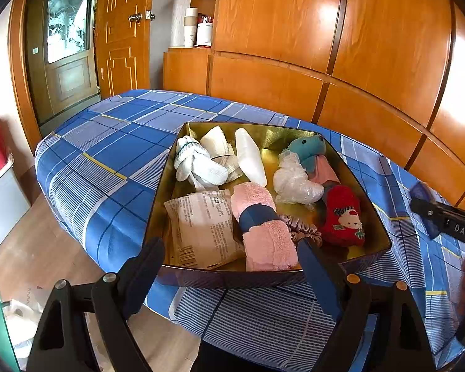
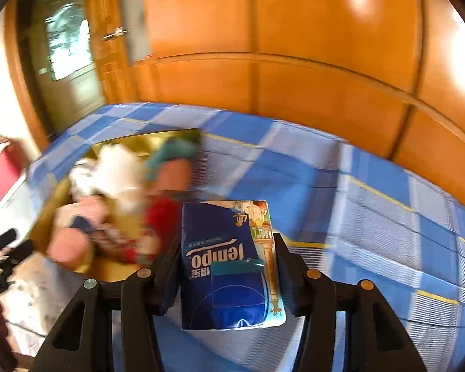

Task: Organize soft objects
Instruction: 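Carry the blue tissue packet into the tray with the right tool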

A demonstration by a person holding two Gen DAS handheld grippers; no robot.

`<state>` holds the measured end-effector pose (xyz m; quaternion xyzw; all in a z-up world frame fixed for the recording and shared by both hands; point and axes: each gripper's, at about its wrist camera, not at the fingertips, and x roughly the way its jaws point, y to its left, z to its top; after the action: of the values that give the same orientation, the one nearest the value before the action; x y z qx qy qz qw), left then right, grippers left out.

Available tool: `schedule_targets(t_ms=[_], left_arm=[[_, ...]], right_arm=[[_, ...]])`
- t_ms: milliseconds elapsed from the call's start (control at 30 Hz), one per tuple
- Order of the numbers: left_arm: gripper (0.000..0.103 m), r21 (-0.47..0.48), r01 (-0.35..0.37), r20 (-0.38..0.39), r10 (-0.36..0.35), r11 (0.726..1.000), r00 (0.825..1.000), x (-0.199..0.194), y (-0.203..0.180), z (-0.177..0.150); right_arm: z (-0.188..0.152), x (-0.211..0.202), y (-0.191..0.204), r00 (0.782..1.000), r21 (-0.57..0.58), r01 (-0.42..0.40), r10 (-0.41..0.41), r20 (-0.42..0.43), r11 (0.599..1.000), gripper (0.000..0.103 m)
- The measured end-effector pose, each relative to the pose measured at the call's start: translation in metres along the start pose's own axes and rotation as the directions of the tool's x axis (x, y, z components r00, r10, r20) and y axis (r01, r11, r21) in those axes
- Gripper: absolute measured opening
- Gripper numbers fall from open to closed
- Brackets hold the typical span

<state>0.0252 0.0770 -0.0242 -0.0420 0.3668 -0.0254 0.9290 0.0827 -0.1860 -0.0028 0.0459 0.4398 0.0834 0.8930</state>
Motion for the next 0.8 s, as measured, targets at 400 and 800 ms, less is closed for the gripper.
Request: schedule_targets(t_ms=[400, 800], left_arm=[[0.088, -0.021, 0.006, 0.004, -0.006, 1.0, 1.0, 0.001, 0.004, 0.0], [0.088, -0.026, 0.004, -0.023, -0.004, 1.0, 1.0, 0.014, 0.006, -0.002]], right_arm=[[0.033, 0.053, 0.099, 0.977, -0.086, -0.173, 0.159, -0.142, 0.981, 0.053], [0.035, 0.144, 0.113, 0.939, -0.053, -0.132, 0.108, -0.326, 0.99, 0.055]])
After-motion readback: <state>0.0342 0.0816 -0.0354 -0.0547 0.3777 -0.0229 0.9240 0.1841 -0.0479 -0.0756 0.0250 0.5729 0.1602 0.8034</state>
